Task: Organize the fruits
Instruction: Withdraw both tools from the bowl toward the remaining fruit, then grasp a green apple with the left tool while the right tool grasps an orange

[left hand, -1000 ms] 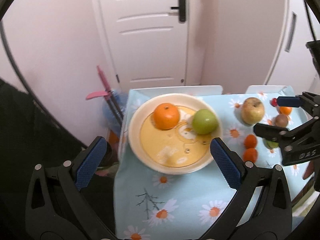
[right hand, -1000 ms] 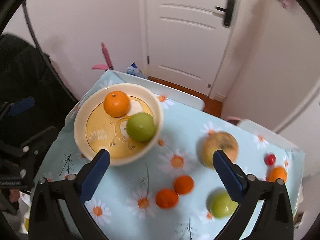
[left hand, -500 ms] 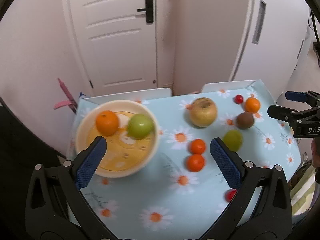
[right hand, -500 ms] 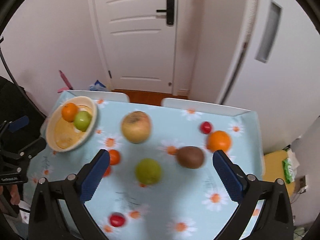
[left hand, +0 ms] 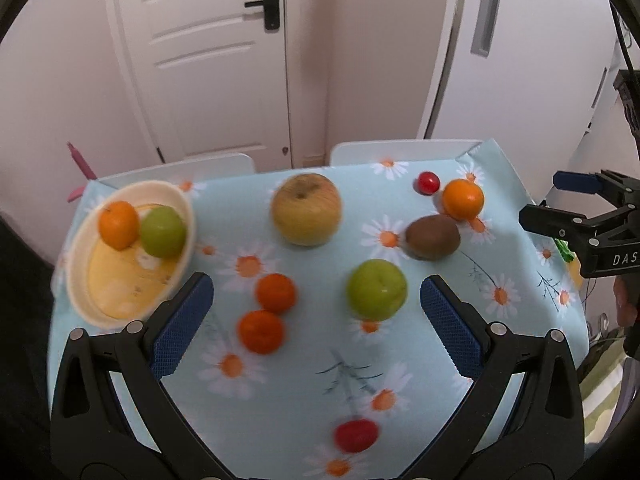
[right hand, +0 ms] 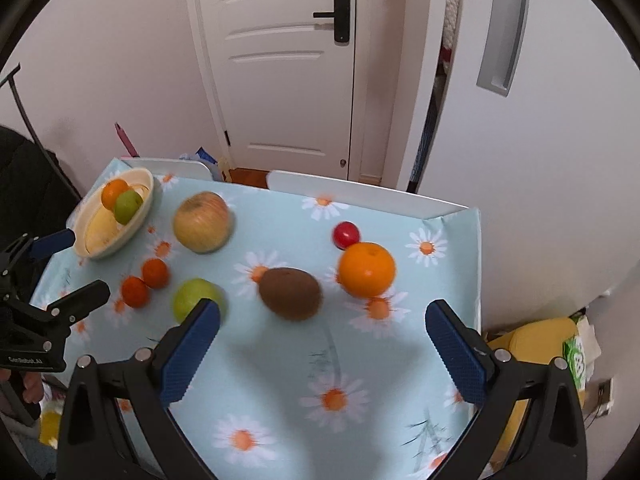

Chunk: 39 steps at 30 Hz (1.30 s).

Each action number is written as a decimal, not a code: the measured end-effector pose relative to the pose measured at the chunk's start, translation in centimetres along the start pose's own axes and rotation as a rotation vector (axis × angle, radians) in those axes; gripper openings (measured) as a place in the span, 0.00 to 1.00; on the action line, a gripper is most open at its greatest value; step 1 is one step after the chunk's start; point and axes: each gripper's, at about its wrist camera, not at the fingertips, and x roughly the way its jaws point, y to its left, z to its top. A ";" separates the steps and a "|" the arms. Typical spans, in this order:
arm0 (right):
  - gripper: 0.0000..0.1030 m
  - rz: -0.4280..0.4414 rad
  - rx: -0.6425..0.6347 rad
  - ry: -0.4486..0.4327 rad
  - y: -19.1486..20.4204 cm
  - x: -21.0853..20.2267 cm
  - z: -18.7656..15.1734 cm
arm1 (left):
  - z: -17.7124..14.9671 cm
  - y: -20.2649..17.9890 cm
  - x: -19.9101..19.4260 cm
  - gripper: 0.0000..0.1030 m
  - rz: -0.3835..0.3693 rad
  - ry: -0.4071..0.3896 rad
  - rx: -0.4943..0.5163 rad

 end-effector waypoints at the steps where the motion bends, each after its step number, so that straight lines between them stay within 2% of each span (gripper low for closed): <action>1: 0.99 0.009 -0.011 0.000 -0.6 0.5 -0.1 | -0.1 -0.6 0.5 1.00 0.005 0.006 0.001; 10: 0.99 0.089 -0.054 -0.002 -4.8 4.5 -1.0 | -1.2 -4.6 5.2 0.98 0.059 0.075 0.007; 14: 0.99 0.105 -0.056 -0.005 -5.9 5.7 -1.2 | -1.3 -5.3 6.8 0.89 0.088 0.098 0.011; 17: 0.99 0.118 -0.054 0.002 -6.5 6.7 -1.2 | -1.2 -5.7 7.8 0.88 0.105 0.110 0.012; 23: 0.97 0.144 -0.059 0.016 -6.6 8.2 -1.1 | -1.3 -5.8 9.5 0.59 0.109 0.156 0.003; 24: 0.96 0.148 -0.058 0.019 -6.6 8.4 -1.0 | -1.4 -5.8 9.6 0.58 0.102 0.159 0.001; 27: 0.95 0.157 -0.055 0.019 -6.7 9.0 -0.8 | -1.3 -5.9 9.6 0.58 0.108 0.155 0.012; 35: 0.75 0.199 -0.042 0.050 -6.5 11.1 -0.1 | -1.5 -5.7 9.6 0.58 0.107 0.158 -0.003; 39: 0.72 0.209 -0.036 0.058 -6.3 12.0 0.2 | -1.5 -5.7 9.6 0.58 0.108 0.157 -0.007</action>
